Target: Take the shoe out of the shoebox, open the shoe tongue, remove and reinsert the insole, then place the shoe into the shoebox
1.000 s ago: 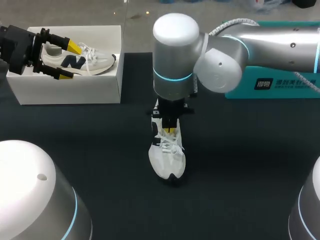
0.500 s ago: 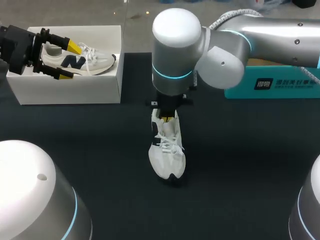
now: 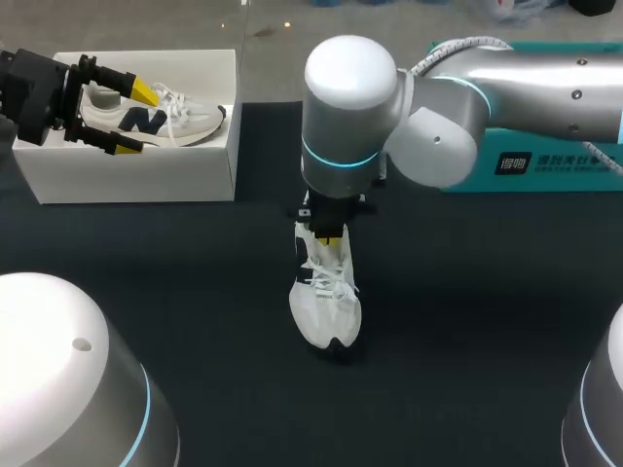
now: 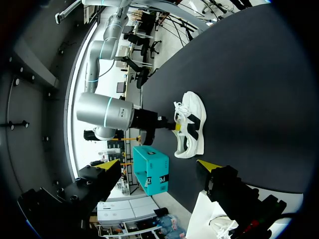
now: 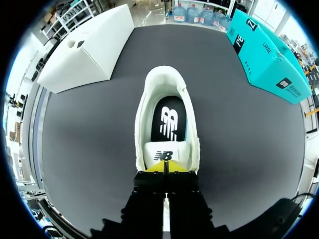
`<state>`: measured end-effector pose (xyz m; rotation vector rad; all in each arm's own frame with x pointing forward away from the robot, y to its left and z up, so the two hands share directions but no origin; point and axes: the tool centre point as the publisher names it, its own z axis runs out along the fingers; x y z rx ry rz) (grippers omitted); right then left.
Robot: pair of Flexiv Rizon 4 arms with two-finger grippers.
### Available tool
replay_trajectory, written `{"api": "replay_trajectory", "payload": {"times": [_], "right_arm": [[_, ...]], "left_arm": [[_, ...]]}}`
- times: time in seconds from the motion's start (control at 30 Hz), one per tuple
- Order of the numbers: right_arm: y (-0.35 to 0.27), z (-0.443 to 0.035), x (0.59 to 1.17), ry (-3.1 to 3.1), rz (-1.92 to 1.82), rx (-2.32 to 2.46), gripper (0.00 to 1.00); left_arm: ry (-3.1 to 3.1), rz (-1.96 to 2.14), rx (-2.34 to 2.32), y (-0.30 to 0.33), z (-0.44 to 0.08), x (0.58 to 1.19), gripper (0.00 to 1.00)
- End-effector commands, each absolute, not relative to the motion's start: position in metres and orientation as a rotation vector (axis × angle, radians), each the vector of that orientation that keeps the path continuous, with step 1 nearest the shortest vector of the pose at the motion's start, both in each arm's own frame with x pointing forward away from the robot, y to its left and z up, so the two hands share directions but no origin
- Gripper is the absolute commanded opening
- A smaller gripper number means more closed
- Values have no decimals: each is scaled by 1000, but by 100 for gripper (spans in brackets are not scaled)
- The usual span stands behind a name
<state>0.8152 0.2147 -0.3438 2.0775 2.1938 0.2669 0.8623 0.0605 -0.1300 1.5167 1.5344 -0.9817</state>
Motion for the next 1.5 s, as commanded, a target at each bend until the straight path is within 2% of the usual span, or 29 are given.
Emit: {"api": "replay_trajectory", "payload": {"times": [0.03, 0.17, 0.5, 1.0, 1.3, 1.5], "right_arm": [[215, -346, 815, 2195, 271, 2072, 0], [216, -351, 816, 2204, 245, 2068, 0], [204, -305, 819, 2161, 328, 2044, 0], [213, -350, 810, 2231, 214, 2064, 0], [217, -311, 812, 2256, 288, 2017, 0], [229, -311, 808, 2303, 298, 1956, 0]], "left_arm": [[1538, -979, 1520, 60, -129, 862, 100], [1538, -979, 1520, 60, -129, 862, 100], [1538, -979, 1520, 60, -129, 862, 100], [1538, -979, 1520, 60, -129, 862, 100], [1538, -979, 1520, 60, -129, 862, 100], [1538, -979, 1520, 60, -129, 862, 100]]}}
